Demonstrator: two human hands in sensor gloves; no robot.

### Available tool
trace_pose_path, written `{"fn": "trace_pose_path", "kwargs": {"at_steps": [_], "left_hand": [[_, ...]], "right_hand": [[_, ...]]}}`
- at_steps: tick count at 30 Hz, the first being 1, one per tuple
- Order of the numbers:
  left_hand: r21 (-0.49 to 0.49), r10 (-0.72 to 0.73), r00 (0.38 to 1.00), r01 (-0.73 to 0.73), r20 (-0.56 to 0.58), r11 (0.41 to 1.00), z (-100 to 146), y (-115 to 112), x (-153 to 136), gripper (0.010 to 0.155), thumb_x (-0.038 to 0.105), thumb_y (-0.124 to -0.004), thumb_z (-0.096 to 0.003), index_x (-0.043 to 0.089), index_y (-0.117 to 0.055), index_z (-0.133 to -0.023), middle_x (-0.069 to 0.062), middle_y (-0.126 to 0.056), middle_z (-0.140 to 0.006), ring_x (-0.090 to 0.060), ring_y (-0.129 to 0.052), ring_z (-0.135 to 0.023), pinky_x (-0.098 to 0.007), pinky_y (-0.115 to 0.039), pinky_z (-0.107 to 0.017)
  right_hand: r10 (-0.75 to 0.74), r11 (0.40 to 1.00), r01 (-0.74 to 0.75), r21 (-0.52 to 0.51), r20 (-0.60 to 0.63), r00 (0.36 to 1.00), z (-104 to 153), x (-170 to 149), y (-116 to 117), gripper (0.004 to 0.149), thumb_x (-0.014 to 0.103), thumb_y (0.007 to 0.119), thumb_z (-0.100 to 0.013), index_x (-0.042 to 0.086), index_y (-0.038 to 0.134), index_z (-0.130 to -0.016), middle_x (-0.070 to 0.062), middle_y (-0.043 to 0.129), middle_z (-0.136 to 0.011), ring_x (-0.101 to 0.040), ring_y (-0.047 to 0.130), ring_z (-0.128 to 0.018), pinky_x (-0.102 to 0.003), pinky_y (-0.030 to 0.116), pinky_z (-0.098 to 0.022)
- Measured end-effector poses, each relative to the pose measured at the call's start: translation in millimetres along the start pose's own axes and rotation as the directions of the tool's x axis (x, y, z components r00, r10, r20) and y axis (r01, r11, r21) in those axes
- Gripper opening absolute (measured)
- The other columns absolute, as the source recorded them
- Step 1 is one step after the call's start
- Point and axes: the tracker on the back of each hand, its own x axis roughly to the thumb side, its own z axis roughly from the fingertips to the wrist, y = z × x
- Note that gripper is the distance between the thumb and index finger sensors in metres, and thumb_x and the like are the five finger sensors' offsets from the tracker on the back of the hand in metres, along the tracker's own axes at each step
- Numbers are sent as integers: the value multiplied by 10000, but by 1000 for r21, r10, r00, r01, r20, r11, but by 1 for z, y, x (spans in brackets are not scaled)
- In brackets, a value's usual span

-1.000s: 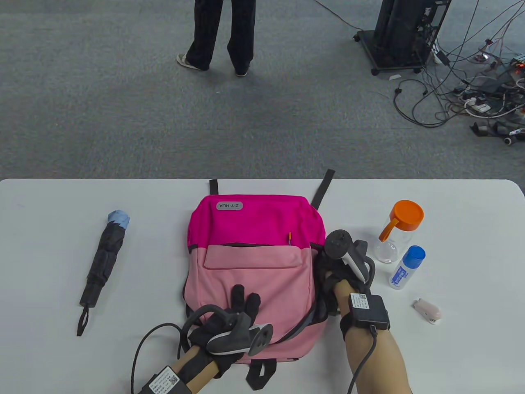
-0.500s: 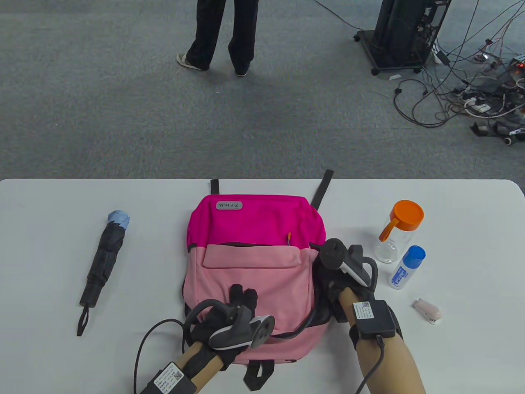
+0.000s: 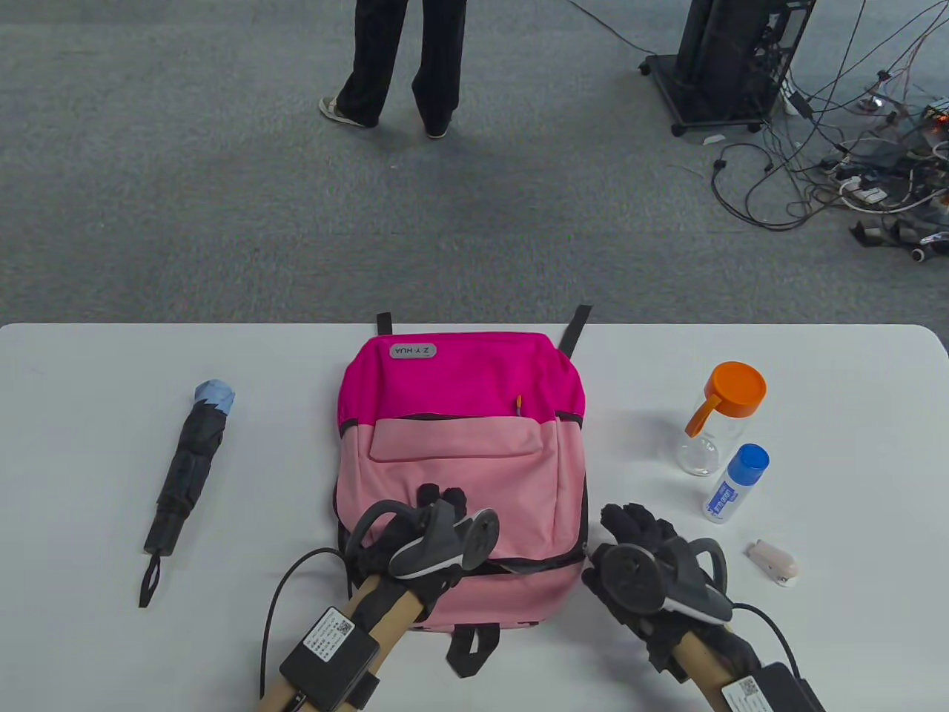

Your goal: Pack school bag

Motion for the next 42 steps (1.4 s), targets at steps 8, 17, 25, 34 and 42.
{"fn": "trace_pose_path", "kwargs": {"at_steps": [8, 17, 25, 34, 42], "left_hand": [[-9, 8, 998, -9, -57, 1000, -6, 2, 6, 838, 607, -899, -439, 49, -703, -1032, -323, -775, -925, -224, -1187, -292, -284, -1076, -202], [-12, 102, 992, -102, 73, 995, 7, -4, -10, 878, 615, -851, -443, 51, -636, -1080, -359, -680, -1002, -242, -1188, -423, -307, -1079, -307], [278, 208, 973, -229, 104, 933, 69, 43, -42, 426, 529, -907, -442, 251, -1006, -750, -37, -1135, -710, -276, -1153, -561, -433, -999, -433], [-23, 374, 898, -380, 231, 925, 58, 16, -7, 646, 604, -868, -425, 154, -958, -880, -110, -1118, -792, -309, -1159, -576, -449, -1000, -433], [-102, 529, 815, -520, 237, 848, 44, 8, -1, 783, 668, -829, -391, 69, -952, -879, -178, -1100, -795, -350, -1140, -582, -480, -980, -439]], "right_hand": [[-166, 985, 154, 78, 183, 969, -14, 62, 2, 445, 371, 833, -501, 34, 929, -775, -389, 370, -1145, -705, 335, -996, -854, 458, -630], [-348, 935, 325, 140, 188, 918, -44, 87, 15, 464, 366, 798, -511, -45, 911, -693, -419, 372, -1130, -712, 316, -982, -850, 389, -620], [-519, 853, 502, 141, 152, 841, -49, 55, 27, 456, 364, 796, -519, -24, 918, -726, -416, 470, -1124, -680, 389, -996, -804, 381, -640], [-494, 867, 461, 187, 208, 844, -46, 59, 29, 437, 285, 825, -497, -41, 879, -783, -385, 511, -1136, -671, 402, -1012, -824, 348, -641], [-423, 904, 396, 158, 217, 880, -45, 66, 29, 512, 288, 883, -463, -119, 855, -772, -373, 534, -1130, -667, 423, -1015, -833, 379, -644]]}}
